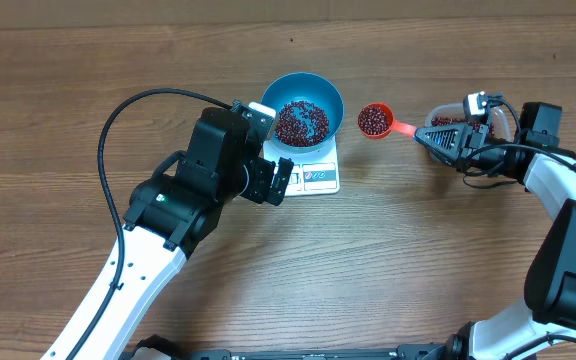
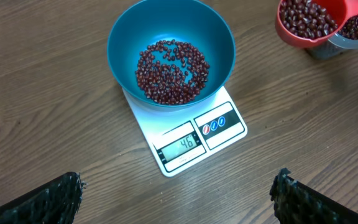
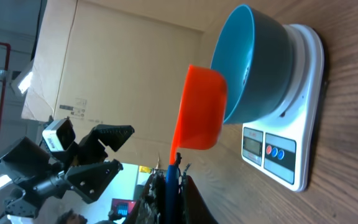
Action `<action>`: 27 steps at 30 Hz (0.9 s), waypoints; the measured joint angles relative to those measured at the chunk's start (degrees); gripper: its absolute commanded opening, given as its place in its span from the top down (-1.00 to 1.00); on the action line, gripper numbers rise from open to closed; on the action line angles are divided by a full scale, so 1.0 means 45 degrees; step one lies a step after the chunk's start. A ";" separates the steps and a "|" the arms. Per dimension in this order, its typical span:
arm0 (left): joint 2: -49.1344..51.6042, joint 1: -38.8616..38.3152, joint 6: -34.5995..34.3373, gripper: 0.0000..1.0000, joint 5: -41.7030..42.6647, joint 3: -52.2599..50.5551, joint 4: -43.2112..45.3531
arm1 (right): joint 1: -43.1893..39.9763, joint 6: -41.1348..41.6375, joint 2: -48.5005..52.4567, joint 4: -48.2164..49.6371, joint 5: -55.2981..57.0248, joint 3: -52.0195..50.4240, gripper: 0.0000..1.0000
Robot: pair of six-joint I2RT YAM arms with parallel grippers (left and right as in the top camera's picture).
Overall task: Scoop item into bowl and weigh 150g on scale
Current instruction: 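Carry the filled red scoop with the right gripper over the blue bowl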
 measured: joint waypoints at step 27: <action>0.0000 0.0000 0.0000 -0.99 0.0000 0.0000 0.0000 | 0.2739 0.5610 0.0005 0.5343 0.2424 -0.0024 0.93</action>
